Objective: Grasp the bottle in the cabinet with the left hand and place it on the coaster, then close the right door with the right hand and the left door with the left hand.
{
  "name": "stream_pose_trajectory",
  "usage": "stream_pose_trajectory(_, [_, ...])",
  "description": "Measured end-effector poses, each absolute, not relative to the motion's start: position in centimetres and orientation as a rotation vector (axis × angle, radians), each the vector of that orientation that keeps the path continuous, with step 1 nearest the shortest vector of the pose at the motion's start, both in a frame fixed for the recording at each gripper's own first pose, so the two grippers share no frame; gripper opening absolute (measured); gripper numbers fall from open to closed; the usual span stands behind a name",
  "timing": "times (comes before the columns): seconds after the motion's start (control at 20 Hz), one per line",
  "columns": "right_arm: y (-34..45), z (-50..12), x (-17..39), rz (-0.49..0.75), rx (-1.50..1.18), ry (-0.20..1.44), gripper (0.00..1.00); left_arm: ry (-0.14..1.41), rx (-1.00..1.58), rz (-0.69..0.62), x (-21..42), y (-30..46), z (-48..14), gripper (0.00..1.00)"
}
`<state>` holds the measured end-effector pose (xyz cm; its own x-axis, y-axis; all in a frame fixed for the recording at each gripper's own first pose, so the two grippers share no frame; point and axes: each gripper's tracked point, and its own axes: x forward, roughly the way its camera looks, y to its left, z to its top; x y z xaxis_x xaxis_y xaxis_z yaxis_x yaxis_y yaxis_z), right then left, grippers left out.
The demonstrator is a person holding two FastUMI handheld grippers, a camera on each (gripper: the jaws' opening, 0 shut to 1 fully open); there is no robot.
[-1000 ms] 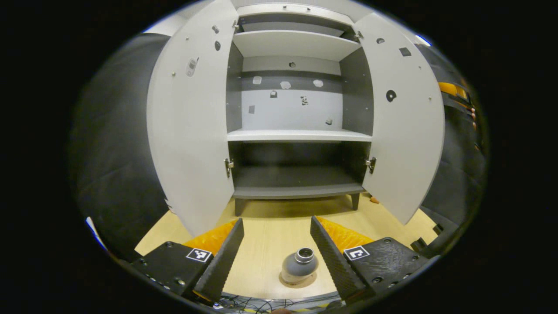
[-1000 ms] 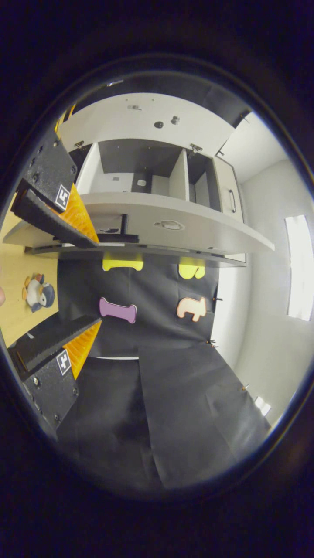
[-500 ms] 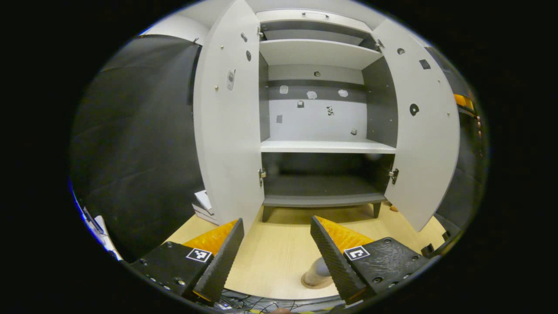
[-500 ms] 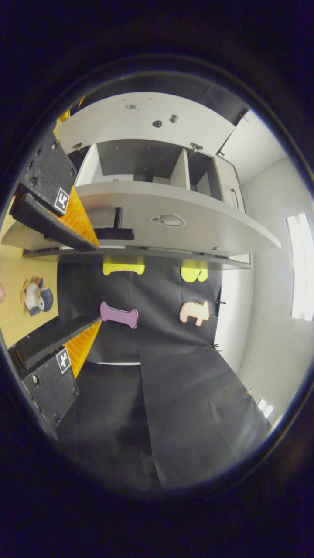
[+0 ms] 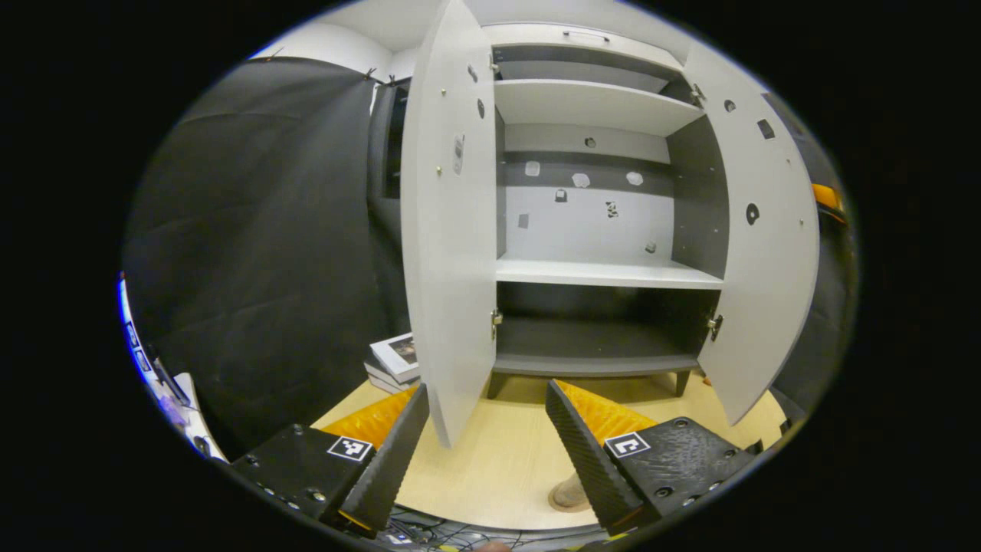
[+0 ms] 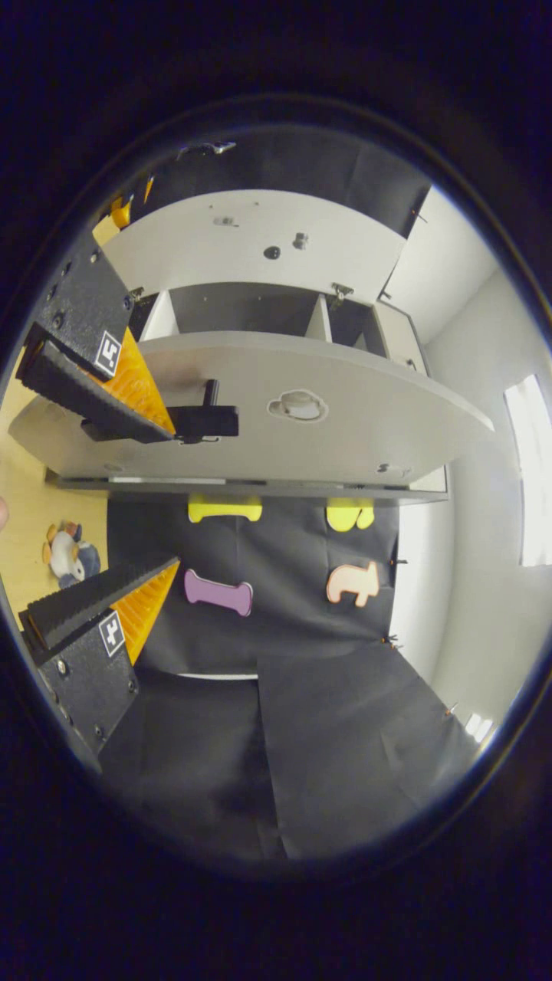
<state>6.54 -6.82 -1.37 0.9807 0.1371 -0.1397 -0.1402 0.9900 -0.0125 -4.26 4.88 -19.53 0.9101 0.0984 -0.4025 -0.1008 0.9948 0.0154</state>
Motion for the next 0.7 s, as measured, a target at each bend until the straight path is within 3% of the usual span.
stream_pose_trajectory(0.1, [-5.7,-1.5,6.8,0.162,-0.013,0.154,0.96,0.426,-0.003,0.119,-4.3,5.8,-19.4,0.94])
stream_pose_trajectory(0.7, [-1.9,-1.8,7.6,0.209,-0.005,0.171,0.96,0.395,0.048,0.185,-4.1,11.0,-15.1,0.97])
